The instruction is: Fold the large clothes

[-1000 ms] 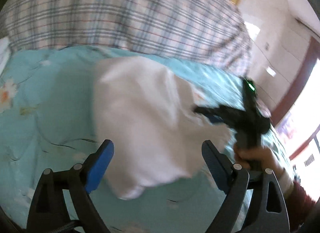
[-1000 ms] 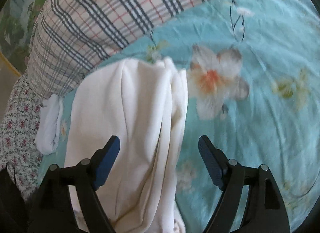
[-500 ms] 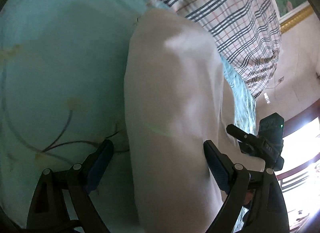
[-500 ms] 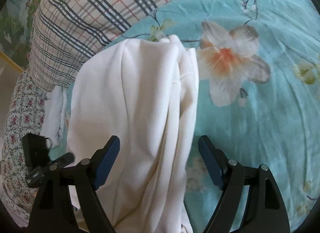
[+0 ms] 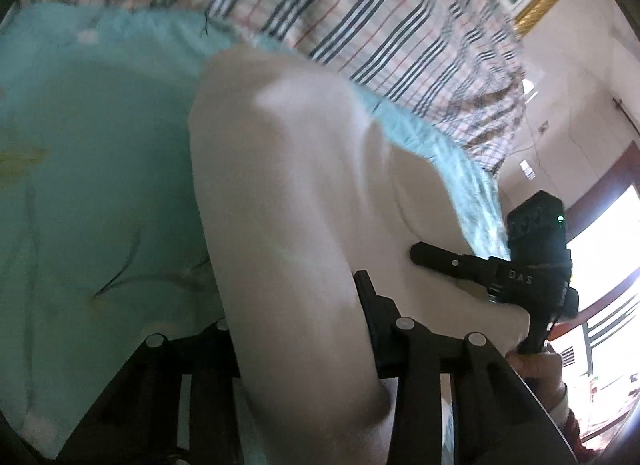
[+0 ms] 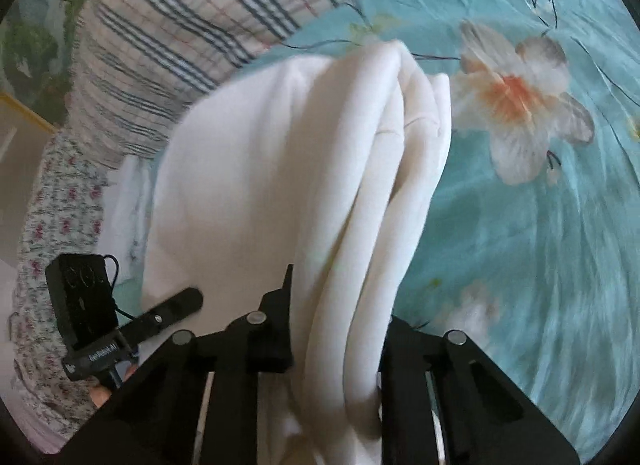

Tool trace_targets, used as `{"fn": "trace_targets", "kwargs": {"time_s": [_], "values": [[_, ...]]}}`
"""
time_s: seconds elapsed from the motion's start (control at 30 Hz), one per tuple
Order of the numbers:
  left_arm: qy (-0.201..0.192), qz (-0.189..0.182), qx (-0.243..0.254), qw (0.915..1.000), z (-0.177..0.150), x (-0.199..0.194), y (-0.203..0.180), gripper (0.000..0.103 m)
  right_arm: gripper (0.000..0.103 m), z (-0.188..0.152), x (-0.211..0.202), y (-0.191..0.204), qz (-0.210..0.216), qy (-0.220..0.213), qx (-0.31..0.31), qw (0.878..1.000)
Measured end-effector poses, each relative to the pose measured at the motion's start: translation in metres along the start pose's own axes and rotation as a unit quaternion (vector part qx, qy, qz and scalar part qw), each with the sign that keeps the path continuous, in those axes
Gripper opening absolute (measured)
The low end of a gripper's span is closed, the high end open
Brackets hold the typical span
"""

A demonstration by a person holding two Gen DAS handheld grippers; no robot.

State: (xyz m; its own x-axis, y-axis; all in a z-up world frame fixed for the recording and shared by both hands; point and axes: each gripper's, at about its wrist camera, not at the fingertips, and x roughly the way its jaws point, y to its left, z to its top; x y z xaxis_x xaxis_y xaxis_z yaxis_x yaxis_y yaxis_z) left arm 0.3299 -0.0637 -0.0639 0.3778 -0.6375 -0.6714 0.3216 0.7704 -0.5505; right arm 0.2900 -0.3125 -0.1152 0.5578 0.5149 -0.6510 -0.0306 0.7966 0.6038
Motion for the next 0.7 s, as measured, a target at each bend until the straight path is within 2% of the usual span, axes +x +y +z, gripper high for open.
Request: {"fn": "trace_targets", "kwargs": {"time_s": [0.17,0.37,0.47,0.6,0.7], "values": [[-0.027,-0.005,-0.02,0.9994,-0.039,-0.081,0.017,0.038,0.019,-0.037,-0.01,0.045,0.065,0.004,-0.025,0.998],[-0.045,0.023,-0.043,0.9978,-0.088,-0.153,0.047,0.038,0.019,-0.082,0.011,0.101,0.117,0.032,-0.061,0.991],[-0.052,0.038,-0.061,0.9961,-0.108,-0.166,0.063,0.038,0.019,-0.095,0.028,0.119,0.126,0.047,-0.076,0.988],[-0.037,0.057,-0.098,0.9929,-0.137,-0.157,0.092,0.04,0.019,-0.115,0.051,0.121,0.116,0.072,-0.074,0.988],[-0.036,0.066,-0.112,0.9909,-0.151,-0.146,0.106,0.05,0.019,-0.126,0.064,0.11,0.098,0.081,-0.061,0.99]]}}
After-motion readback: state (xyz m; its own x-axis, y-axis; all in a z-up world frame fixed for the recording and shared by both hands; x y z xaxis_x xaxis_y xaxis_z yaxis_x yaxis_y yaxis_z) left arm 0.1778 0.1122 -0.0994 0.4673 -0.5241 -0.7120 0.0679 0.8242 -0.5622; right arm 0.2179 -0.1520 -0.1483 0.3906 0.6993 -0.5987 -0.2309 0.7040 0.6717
